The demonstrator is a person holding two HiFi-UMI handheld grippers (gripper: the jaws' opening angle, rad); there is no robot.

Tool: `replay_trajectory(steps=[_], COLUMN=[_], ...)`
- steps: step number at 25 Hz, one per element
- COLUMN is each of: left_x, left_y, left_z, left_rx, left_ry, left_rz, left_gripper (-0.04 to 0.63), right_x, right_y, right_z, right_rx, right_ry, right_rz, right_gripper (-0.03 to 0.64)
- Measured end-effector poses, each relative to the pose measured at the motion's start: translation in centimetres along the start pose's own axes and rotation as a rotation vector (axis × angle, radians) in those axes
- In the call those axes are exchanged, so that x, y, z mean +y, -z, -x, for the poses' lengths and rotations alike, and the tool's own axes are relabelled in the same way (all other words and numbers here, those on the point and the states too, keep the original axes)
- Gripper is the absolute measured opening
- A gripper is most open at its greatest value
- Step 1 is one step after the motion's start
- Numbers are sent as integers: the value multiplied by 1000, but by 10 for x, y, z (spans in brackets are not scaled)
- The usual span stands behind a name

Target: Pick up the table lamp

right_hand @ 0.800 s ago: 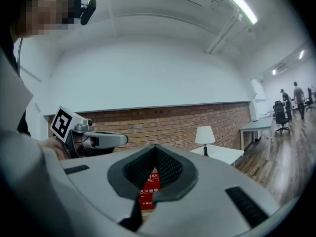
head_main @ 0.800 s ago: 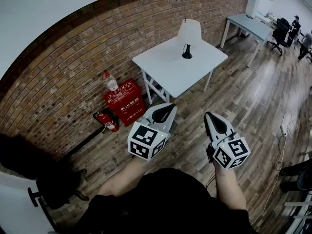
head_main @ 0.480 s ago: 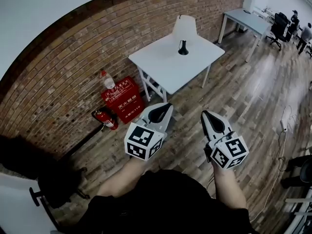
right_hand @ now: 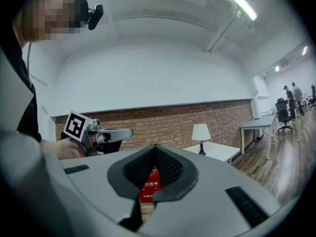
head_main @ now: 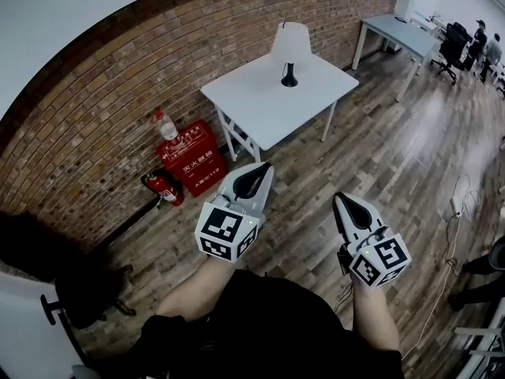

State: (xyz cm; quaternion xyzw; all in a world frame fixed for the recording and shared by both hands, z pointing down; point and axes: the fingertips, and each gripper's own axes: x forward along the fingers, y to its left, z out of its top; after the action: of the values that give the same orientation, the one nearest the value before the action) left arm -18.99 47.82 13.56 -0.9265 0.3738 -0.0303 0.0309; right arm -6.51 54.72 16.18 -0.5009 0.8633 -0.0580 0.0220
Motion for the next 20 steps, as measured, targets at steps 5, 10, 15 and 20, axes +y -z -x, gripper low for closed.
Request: replay_trajectory(steps=[5, 10, 15, 20], left_x=[-17, -20, 7, 49], left_y=[9, 12, 20, 30], left_z=[-19, -46, -90, -152], left_rx=[15, -5, -28, -7], left_ry=[17, 90, 103, 105], left_rz=[16, 52, 93, 87], left_gripper=[8, 6, 6, 6], right_x=[-22, -38, -69, -118], right_y=[-2, -2, 4, 3], right_z=[15, -3, -42, -103], right_rx=[0, 9, 18, 30], right_ry=[0, -21, -37, -19], right_rz=[-4, -29, -82, -61], right_gripper=[9, 8, 9, 9])
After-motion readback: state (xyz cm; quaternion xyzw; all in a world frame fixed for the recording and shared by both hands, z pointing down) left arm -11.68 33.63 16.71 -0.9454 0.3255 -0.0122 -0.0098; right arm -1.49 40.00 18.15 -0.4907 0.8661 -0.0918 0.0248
